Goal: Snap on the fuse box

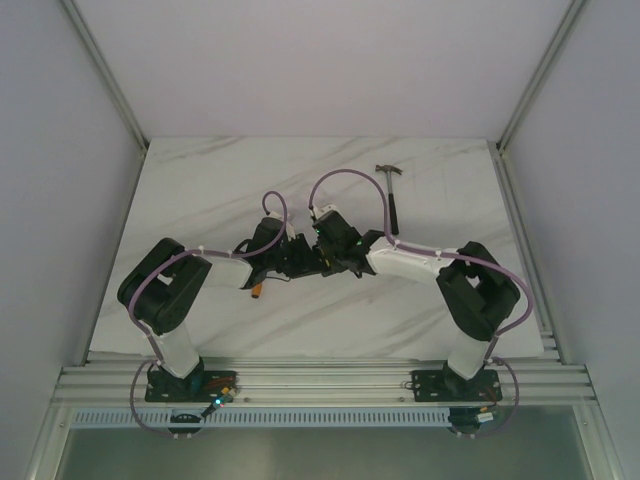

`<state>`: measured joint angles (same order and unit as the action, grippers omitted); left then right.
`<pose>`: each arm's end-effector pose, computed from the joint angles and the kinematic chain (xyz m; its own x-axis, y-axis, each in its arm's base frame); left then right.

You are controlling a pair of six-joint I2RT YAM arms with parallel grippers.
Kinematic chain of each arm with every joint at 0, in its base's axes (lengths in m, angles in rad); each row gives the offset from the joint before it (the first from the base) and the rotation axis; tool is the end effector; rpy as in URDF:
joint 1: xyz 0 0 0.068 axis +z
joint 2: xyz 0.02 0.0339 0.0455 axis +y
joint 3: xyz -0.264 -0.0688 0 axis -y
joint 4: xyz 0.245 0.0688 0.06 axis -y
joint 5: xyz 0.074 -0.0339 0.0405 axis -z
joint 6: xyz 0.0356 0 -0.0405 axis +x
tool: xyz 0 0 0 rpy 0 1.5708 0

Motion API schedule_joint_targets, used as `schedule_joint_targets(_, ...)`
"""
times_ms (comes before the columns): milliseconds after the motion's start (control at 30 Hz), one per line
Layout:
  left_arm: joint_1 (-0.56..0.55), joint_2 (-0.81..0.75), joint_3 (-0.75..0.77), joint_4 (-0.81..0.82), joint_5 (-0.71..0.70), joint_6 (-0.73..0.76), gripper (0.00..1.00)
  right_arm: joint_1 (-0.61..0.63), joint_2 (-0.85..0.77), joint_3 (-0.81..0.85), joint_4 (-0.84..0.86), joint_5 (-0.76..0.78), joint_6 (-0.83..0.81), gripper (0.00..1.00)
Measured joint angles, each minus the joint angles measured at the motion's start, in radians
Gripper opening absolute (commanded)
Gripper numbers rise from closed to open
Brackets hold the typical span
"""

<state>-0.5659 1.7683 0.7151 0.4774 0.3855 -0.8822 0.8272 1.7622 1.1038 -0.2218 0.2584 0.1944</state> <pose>0.2755 -0.1909 0.1309 -0.8813 -0.2878 -0.3749 0.1300 0.6150 -0.7777 0.2570 0.2660 0.1867 -0.6282 -0.4071 -0.6630 -0.4893 0.8693 -0.0702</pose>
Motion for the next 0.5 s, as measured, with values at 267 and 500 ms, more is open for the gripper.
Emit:
schedule_joint_targets(267, 0.000, 0.000, 0.000, 0.000, 0.000, 0.000, 0.38, -0.027, -0.019, 0.000, -0.002, -0.045, 0.007, 0.31)
schedule_joint_targets(500, 0.000, 0.000, 0.000, 0.000, 0.002, 0.000, 0.38, -0.052, -0.021, 0.025, -0.013, -0.103, 0.019, 0.24)
